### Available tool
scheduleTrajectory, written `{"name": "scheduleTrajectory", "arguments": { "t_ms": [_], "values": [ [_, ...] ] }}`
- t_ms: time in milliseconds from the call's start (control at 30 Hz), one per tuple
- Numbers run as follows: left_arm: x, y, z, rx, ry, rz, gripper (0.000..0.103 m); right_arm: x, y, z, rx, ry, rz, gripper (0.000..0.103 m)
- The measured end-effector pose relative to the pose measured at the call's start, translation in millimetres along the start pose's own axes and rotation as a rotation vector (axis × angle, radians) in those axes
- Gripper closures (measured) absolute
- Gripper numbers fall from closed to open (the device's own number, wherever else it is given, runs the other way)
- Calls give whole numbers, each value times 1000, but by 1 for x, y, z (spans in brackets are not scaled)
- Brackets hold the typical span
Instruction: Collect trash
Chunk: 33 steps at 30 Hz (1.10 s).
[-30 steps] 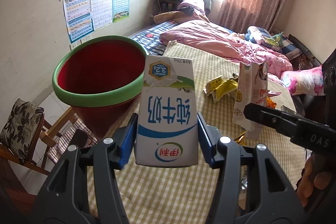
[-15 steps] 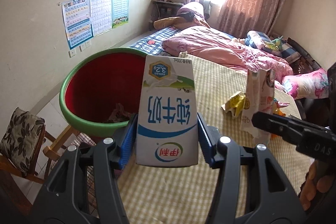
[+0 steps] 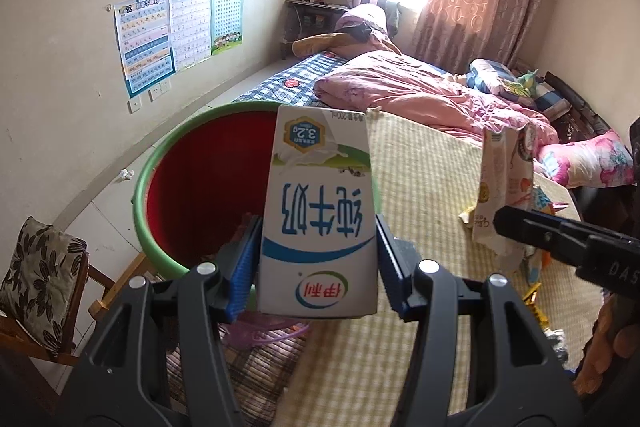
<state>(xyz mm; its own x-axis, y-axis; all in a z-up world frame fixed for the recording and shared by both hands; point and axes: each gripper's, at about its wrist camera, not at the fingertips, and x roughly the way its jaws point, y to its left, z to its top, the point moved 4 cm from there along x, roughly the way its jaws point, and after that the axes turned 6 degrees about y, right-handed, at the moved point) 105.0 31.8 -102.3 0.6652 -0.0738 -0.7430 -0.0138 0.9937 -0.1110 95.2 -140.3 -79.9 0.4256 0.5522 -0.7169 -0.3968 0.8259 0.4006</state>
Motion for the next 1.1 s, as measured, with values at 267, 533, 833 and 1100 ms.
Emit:
{"name": "scheduleTrajectory", "arguments": {
  "t_ms": [267,533,833,1100],
  "values": [
    [11,27,9,24,18,23,51,22,13,10,7,8,8,76],
    [26,53,18,20,35,42,51,48,28,29,-12,33,20,75],
    [44,75,26,-3,66,56,51,81,50,46,-88,76,7,74],
    [48,77,35,6,53,62,51,96,52,51,-85,95,6,65]
  ]
}}
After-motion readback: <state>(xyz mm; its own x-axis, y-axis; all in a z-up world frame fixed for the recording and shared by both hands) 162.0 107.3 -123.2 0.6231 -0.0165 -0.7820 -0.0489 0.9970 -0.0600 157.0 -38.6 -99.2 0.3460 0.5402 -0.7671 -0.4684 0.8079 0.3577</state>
